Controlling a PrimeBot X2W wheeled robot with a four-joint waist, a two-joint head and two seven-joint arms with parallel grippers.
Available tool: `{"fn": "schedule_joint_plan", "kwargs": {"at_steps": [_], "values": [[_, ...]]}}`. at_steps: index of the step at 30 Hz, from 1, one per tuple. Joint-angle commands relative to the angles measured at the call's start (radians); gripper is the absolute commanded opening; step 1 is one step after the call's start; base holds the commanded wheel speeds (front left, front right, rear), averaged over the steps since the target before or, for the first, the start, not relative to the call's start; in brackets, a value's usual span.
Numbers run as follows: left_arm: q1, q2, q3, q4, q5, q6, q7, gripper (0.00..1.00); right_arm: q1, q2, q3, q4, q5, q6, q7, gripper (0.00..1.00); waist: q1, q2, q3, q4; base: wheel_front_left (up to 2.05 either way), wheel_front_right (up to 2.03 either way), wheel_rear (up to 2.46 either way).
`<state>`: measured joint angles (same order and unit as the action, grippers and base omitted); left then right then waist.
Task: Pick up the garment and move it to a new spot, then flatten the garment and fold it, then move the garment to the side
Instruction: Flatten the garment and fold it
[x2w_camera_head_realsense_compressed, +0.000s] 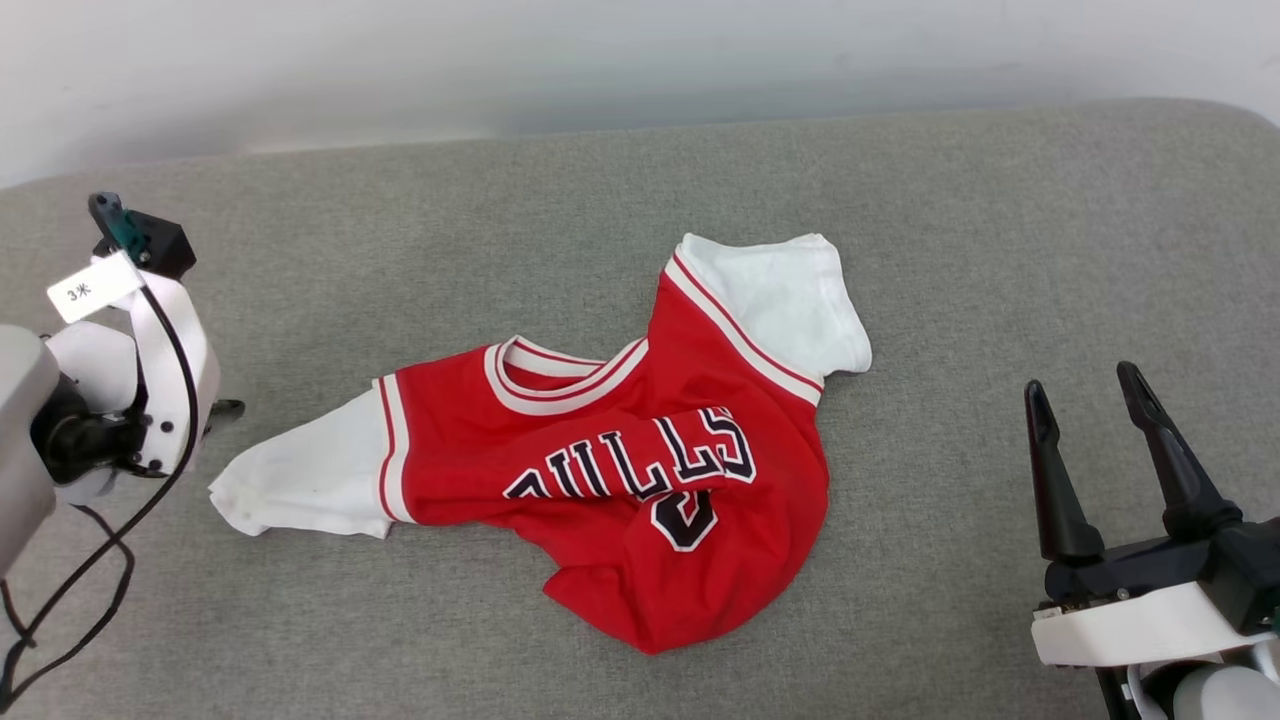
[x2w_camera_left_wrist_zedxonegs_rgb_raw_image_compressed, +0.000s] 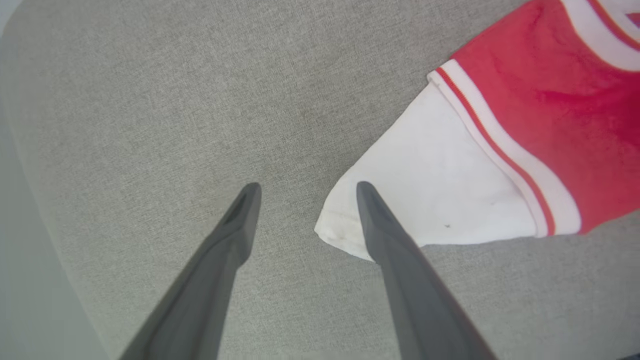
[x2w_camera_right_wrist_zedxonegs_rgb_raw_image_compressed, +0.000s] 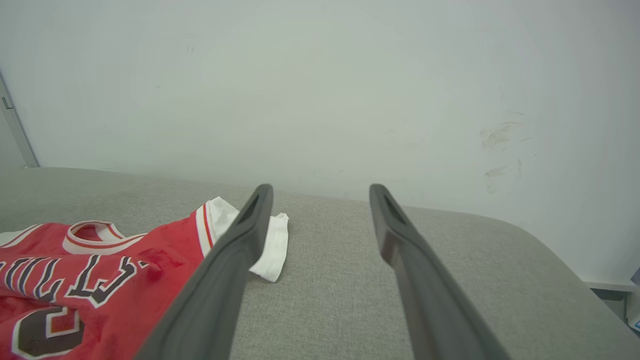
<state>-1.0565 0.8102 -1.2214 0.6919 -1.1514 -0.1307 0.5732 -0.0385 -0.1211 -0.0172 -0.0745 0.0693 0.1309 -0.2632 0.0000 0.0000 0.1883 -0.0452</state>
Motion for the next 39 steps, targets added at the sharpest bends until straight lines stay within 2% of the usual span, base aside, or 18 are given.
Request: {"fn": "schedule_joint_plan", "kwargs": {"at_steps": [1, 9, 18, 19, 20, 26, 31, 35, 39], "values": [[-0.013, 0.012, -0.002, -0.011, -0.011, 0.003, 0.032, 1.0, -0.01, 0.003, 0.004, -0.006, -0.006, 0.0, -0.002, 1.0, 0.0, 0.0, 0.012, -0.009, 0.0, 0.0, 0.0], [0.03, 0.035, -0.025, -0.003, -0.032, 0.003, 0.116, 1.0, -0.038, 0.005, 0.004, -0.024, -0.014, 0.0, -0.002, 1.0, 0.0, 0.0, 0.083, -0.043, 0.0, 0.0, 0.0], [0.127, -0.009, -0.047, 0.011, -0.05, 0.003, 0.11, 1.0, -0.065, 0.014, -0.009, -0.031, -0.02, 0.0, -0.002, 1.0, 0.0, 0.0, 0.125, -0.05, 0.0, 0.0, 0.0], [0.134, -0.015, -0.05, 0.01, -0.046, 0.003, 0.102, 0.43, -0.068, 0.014, -0.009, -0.03, -0.02, 0.0, -0.002, 1.0, 0.0, 0.0, 0.125, -0.048, 0.0, 0.0, 0.0], [0.139, -0.021, -0.052, 0.005, -0.04, 0.003, 0.095, 0.0, -0.067, 0.013, -0.011, -0.028, -0.021, 0.0, -0.002, 1.0, 0.0, 0.0, 0.124, -0.044, 0.0, 0.0, 0.0], [0.088, -0.003, -0.051, -0.041, 0.018, 0.003, 0.003, 0.0, -0.1, -0.046, -0.042, -0.031, -0.013, 0.0, -0.001, 1.0, 0.0, 0.0, 0.088, -0.007, 0.0, 0.0, 0.0], [0.026, 0.01, -0.037, -0.075, 0.069, 0.003, -0.119, 0.0, -0.202, -0.16, -0.04, -0.058, 0.002, 0.0, 0.066, 1.0, 0.0, 0.0, 0.053, 0.034, 0.0, 0.0, 0.0], [-0.005, 0.004, -0.029, -0.114, 0.099, 0.003, -0.196, 0.0, -0.325, -0.274, 0.048, -0.045, 0.065, 0.0, 0.219, 1.0, 0.0, 0.0, 0.046, 0.068, 0.0, 0.0, 0.0], [-0.03, -0.014, -0.025, -0.153, 0.133, 0.003, -0.254, 0.0, -0.482, -0.415, 0.205, 0.013, 0.191, 0.0, 0.465, 1.0, 0.0, 0.0, 0.058, 0.108, 0.0, 0.0, 0.0]]}}
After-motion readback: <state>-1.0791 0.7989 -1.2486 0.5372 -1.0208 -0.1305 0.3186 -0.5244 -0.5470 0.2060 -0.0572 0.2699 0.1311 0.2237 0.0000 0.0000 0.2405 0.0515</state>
